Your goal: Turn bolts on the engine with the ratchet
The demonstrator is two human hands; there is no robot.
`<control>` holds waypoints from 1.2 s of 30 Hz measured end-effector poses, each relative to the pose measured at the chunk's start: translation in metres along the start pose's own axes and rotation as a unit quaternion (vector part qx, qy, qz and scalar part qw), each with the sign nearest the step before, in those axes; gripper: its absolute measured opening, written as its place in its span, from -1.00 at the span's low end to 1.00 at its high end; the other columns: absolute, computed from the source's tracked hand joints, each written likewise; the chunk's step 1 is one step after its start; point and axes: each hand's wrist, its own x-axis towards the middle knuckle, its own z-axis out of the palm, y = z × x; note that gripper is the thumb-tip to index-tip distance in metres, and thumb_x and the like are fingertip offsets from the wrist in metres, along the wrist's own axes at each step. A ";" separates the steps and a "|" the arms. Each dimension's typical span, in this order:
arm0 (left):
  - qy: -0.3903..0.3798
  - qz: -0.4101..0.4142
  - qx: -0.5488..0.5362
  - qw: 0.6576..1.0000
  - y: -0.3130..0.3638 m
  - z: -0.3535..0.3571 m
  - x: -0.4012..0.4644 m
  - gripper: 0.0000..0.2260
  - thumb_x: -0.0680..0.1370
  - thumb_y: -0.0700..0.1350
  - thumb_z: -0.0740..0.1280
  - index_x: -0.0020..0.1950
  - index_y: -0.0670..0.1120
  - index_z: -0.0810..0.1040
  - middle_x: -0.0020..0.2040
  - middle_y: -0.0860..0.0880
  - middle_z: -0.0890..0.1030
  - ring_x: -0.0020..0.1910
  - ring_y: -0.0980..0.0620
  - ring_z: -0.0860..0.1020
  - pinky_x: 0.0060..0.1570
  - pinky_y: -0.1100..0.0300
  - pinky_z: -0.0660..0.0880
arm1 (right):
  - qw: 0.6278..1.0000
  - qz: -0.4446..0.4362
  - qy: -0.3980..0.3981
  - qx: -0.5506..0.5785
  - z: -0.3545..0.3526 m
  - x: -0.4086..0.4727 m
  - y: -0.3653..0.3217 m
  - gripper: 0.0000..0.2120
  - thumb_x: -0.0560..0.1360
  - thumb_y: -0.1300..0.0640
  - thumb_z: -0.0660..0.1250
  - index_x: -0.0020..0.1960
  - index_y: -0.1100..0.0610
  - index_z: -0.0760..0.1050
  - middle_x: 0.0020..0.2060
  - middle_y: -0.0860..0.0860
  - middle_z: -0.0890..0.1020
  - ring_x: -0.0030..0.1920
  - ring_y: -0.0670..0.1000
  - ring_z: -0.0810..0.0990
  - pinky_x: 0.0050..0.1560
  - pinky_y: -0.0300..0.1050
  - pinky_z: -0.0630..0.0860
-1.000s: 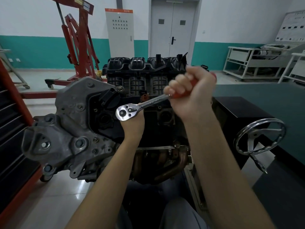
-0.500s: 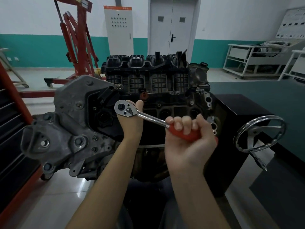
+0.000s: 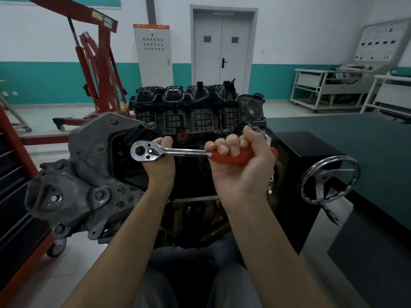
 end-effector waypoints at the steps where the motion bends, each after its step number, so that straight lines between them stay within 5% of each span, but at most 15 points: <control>1: -0.005 0.003 0.007 1.000 0.006 0.000 -0.001 -0.67 0.51 -0.41 0.19 -0.42 -0.17 0.26 -0.46 -0.03 0.19 -0.49 0.14 0.14 -0.44 0.24 0.11 | 1.000 0.001 -0.009 -0.001 0.005 -0.001 -0.004 -0.59 0.55 0.21 0.15 -0.48 0.11 0.34 -0.56 -0.01 0.32 -0.51 -0.03 0.37 -0.32 -0.12 0.51; 6: -0.056 0.023 0.055 0.997 0.033 0.002 -0.006 -0.75 0.50 -0.44 0.17 -0.40 -0.35 0.35 -0.41 -0.11 0.25 -0.42 0.07 0.21 -0.36 0.23 0.22 | 0.999 -0.007 -0.031 0.009 0.024 -0.004 -0.026 -0.62 0.54 0.22 0.16 -0.46 0.12 0.31 -0.57 -0.01 0.32 -0.54 -0.04 0.35 -0.37 -0.17 0.49; 9: -0.086 0.024 0.066 0.994 0.041 0.010 -0.005 -0.65 0.50 -0.46 0.17 -0.40 -0.13 0.30 -0.43 -0.05 0.32 -0.46 0.17 0.30 -0.33 0.34 0.30 | 0.999 -0.023 -0.036 0.016 0.030 -0.004 -0.042 -0.63 0.54 0.23 0.14 -0.44 0.12 0.29 -0.58 -0.01 0.31 -0.55 -0.04 0.34 -0.38 -0.19 0.47; 15: -0.162 -0.060 -0.006 0.985 0.038 0.047 -0.007 -0.61 0.47 -0.31 0.36 -0.49 -0.04 0.33 -0.58 0.09 0.33 -0.56 0.13 0.27 -0.49 0.31 0.29 | 0.997 -0.071 -0.033 0.000 0.033 0.007 -0.072 -0.64 0.55 0.22 0.15 -0.43 0.13 0.29 -0.57 -0.01 0.31 -0.53 -0.04 0.34 -0.35 -0.19 0.45; 30: -0.125 -0.101 0.017 0.987 -0.003 0.070 -0.010 -0.64 0.49 -0.31 0.33 -0.43 -0.04 0.32 -0.56 0.16 0.33 -0.55 0.22 0.28 -0.46 0.36 0.29 | 0.999 -0.032 0.009 0.012 -0.007 0.039 -0.080 -0.66 0.55 0.19 0.14 -0.40 0.10 0.27 -0.56 -0.03 0.30 -0.52 -0.05 0.33 -0.36 -0.18 0.44; 36: -0.147 -0.024 0.007 0.989 -0.020 0.069 -0.022 -0.55 0.47 -0.30 0.42 -0.50 0.14 0.47 -0.52 0.22 0.44 -0.49 0.30 0.42 -0.39 0.47 0.37 | 0.993 -0.025 0.093 0.070 -0.028 0.044 -0.077 -0.66 0.54 0.16 0.17 -0.41 0.10 0.25 -0.57 -0.04 0.28 -0.55 -0.07 0.30 -0.39 -0.21 0.37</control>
